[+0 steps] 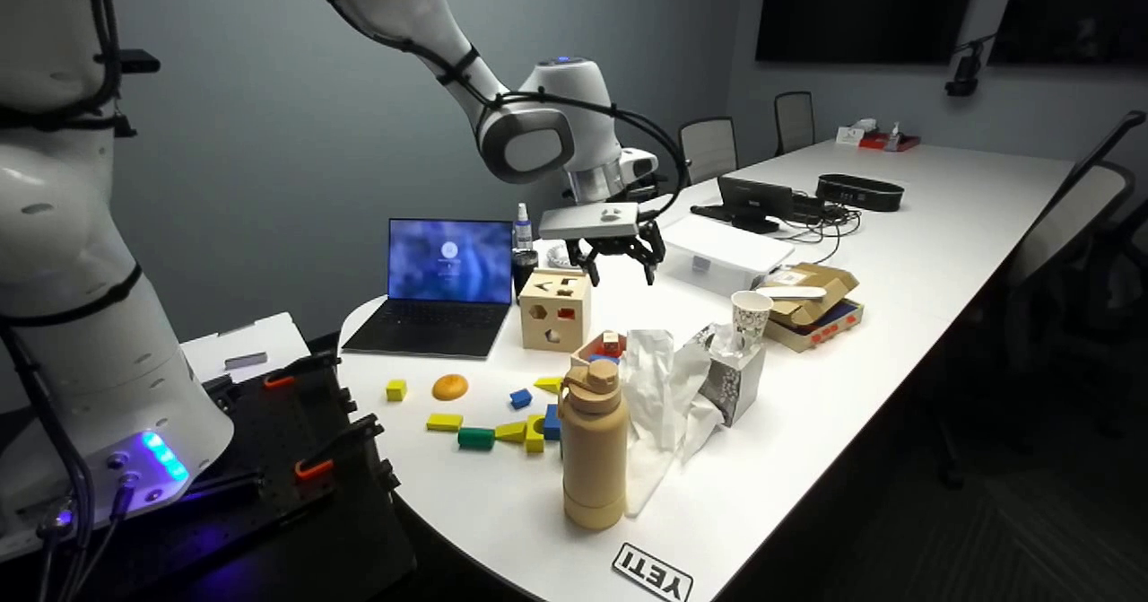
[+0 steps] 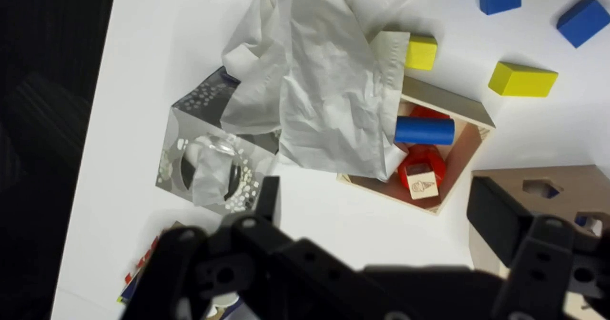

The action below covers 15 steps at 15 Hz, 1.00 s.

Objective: Use one napkin to wipe the laptop.

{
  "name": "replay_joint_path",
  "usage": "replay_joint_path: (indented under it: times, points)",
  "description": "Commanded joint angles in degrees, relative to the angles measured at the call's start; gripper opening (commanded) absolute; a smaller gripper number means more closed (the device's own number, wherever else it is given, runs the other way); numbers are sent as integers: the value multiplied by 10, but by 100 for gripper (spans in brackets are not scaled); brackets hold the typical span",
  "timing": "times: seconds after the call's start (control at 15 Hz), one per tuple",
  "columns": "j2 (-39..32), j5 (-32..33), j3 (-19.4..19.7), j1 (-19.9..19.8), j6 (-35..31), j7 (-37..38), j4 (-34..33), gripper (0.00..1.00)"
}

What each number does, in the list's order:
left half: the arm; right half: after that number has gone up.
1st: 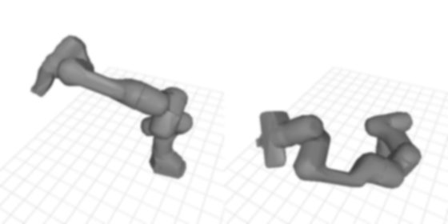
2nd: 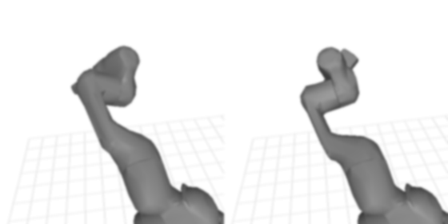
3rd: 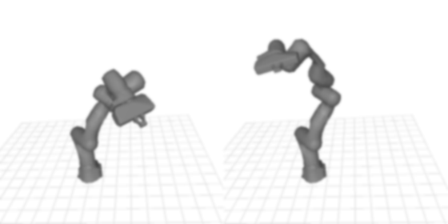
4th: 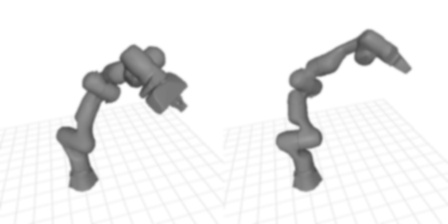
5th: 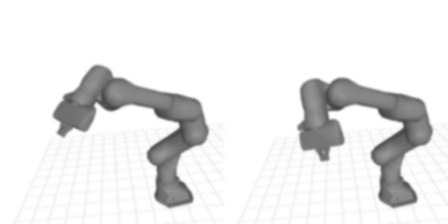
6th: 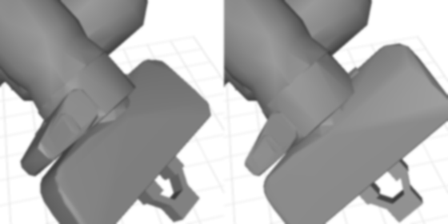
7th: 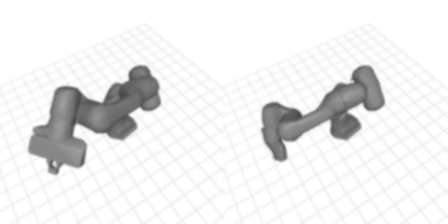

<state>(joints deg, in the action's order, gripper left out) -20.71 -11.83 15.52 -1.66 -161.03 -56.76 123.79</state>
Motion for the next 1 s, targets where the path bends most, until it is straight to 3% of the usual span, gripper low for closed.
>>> replay_joint_path:
  times: [0.0,0.33,0.93]
  points:
    - [-75,59,-62,-85,28,30,-85,100]
    - [-143,89,-125,-157,51,34,-156,100]
    - [-224,90,-152,-188,73,37,-231,100]
